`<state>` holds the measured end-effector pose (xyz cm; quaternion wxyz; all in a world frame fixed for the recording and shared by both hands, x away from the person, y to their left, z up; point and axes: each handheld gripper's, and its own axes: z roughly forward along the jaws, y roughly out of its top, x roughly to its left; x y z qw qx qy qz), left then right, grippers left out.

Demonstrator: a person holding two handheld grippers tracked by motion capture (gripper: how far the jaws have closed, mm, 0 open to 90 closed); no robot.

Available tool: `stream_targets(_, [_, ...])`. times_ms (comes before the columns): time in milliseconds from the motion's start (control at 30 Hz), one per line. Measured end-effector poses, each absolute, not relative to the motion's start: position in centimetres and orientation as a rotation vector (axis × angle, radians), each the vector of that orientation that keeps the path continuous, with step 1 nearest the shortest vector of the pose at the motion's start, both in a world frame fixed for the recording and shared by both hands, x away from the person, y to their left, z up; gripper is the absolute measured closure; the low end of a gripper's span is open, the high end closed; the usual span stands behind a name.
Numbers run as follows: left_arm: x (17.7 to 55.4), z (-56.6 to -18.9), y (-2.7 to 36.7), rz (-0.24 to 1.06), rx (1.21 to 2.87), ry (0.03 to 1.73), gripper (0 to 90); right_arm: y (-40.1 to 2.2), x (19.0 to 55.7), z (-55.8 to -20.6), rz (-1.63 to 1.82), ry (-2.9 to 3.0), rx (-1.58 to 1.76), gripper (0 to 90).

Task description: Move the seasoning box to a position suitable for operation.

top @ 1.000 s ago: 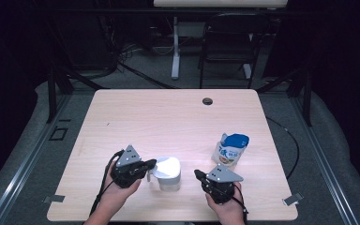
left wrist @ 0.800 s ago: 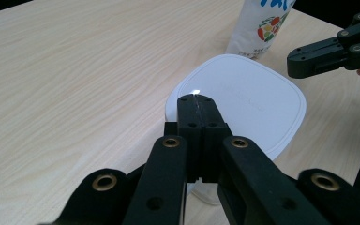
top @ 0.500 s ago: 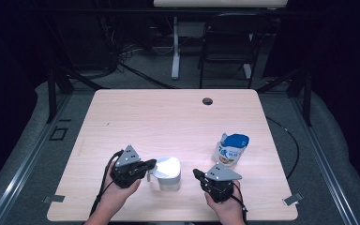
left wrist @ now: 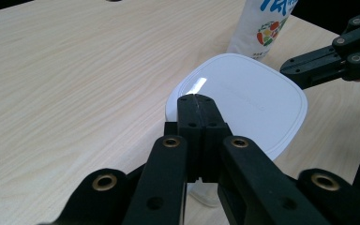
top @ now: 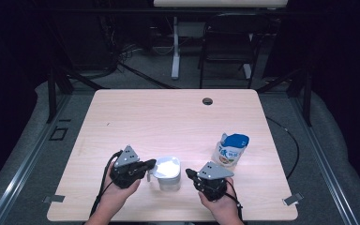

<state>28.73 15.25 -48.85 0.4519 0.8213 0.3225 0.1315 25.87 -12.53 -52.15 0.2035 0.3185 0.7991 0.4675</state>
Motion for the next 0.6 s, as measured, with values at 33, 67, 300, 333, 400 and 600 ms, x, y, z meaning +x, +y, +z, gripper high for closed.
stream_targets(33, [28.7, -48.9, 15.2, 0.325, 2.028, 0.797, 90.0, -12.4, 25.9, -52.2, 1.304, 2.233, 0.885, 90.0])
stream_targets(67, [28.7, -48.8, 15.2, 0.325, 2.028, 0.797, 90.0, -12.3, 25.9, -52.2, 1.301, 2.24, 0.878, 90.0])
stream_targets(300, [28.7, -48.9, 15.3, 0.324, 2.028, 0.796, 90.0, -11.6, 25.9, -52.4, 1.298, 2.264, 0.853, 90.0])
stream_targets(333, [28.7, -48.9, 15.3, 0.323, 2.028, 0.796, 90.0, -11.5, 25.9, -52.4, 1.3, 2.267, 0.85, 90.0])
stream_targets(400, [28.7, -48.9, 15.3, 0.324, 2.029, 0.796, 90.0, -11.5, 25.8, -52.4, 1.301, 2.269, 0.849, 90.0])
stream_targets(600, [28.7, -48.9, 15.3, 0.327, 2.028, 0.796, 90.0, -11.3, 25.9, -52.4, 1.3, 2.273, 0.846, 90.0])
